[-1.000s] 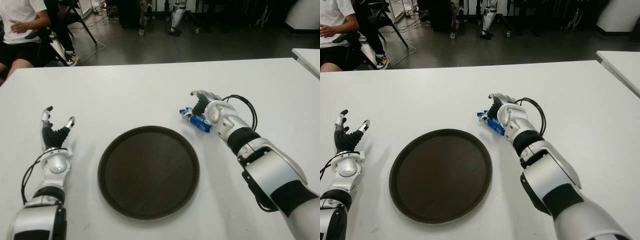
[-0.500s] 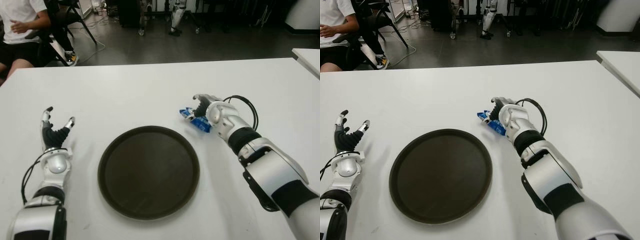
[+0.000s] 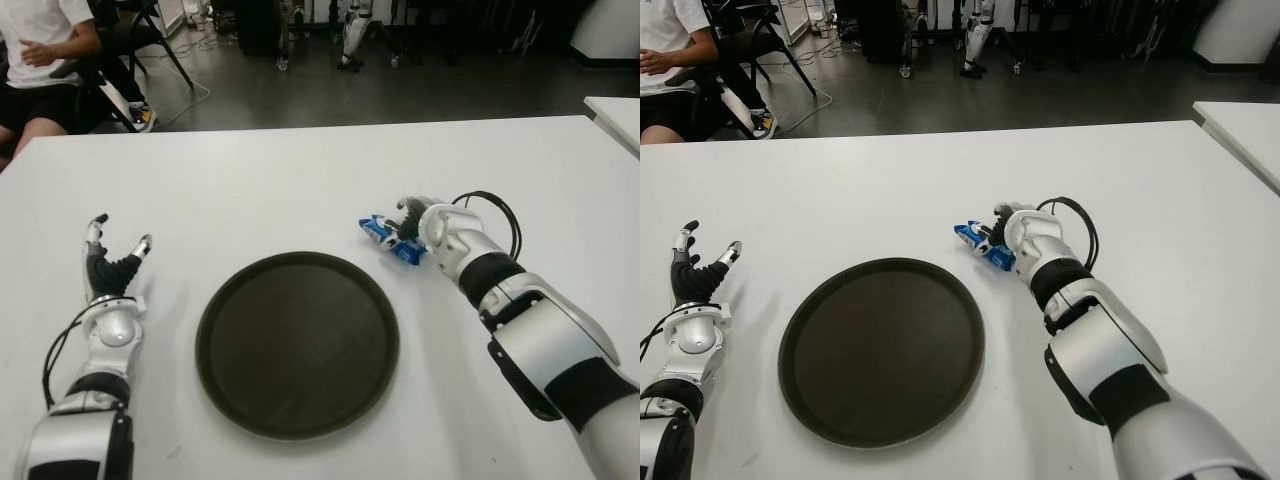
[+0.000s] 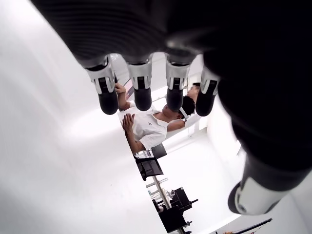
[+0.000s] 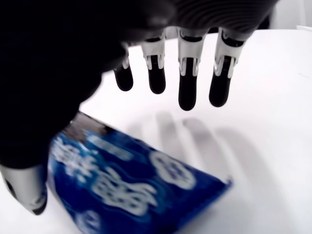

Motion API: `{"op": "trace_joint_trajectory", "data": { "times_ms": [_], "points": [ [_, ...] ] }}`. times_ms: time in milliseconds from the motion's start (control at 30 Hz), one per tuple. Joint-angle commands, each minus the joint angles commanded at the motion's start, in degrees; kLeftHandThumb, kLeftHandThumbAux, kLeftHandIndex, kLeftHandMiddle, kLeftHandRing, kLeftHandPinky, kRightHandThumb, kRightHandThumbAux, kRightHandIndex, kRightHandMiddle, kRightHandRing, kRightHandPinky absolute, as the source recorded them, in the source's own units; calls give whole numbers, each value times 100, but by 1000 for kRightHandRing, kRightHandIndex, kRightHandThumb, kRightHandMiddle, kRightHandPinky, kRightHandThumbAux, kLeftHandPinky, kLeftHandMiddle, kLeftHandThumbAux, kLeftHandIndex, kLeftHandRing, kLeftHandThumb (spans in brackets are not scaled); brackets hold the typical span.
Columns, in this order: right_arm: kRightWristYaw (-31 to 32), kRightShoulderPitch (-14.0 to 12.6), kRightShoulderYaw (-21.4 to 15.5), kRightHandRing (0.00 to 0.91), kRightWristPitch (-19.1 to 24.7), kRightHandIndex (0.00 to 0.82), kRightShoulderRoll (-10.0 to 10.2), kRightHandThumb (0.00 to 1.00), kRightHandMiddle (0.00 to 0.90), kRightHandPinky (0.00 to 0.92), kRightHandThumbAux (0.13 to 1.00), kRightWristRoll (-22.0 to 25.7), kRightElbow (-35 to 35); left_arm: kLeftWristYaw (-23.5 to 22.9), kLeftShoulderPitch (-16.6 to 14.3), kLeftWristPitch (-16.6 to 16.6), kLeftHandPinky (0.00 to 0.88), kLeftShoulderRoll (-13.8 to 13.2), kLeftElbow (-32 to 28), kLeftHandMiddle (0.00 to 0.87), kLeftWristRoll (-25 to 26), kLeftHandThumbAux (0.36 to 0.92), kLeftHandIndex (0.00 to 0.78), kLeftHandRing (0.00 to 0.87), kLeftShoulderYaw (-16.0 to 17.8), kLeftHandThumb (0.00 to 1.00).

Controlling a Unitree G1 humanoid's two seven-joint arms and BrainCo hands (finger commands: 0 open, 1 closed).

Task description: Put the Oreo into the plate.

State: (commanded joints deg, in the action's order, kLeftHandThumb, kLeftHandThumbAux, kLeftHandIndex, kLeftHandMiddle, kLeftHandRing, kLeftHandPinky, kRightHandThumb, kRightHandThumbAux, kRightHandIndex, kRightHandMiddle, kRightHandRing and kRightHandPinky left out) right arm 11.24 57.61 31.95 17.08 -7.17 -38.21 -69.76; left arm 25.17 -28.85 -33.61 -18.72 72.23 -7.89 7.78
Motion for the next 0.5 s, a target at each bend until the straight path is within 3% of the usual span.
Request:
{"op": "trace_joint_trajectory", "data": {
  "times_ms": [233,500],
  "points": [
    [204,35,112,197,180,145,0,0,173,253,609,-58,-20,-4,2,-15,0,-7,-8,4,-6,662,11,0,-2,0],
    [42,-126,139,182,55,140,-93,0,167,215,605,-40,30,-25,2,-39,0,-17,-8,2,-6,664,11,0,-1,0]
  ]
}}
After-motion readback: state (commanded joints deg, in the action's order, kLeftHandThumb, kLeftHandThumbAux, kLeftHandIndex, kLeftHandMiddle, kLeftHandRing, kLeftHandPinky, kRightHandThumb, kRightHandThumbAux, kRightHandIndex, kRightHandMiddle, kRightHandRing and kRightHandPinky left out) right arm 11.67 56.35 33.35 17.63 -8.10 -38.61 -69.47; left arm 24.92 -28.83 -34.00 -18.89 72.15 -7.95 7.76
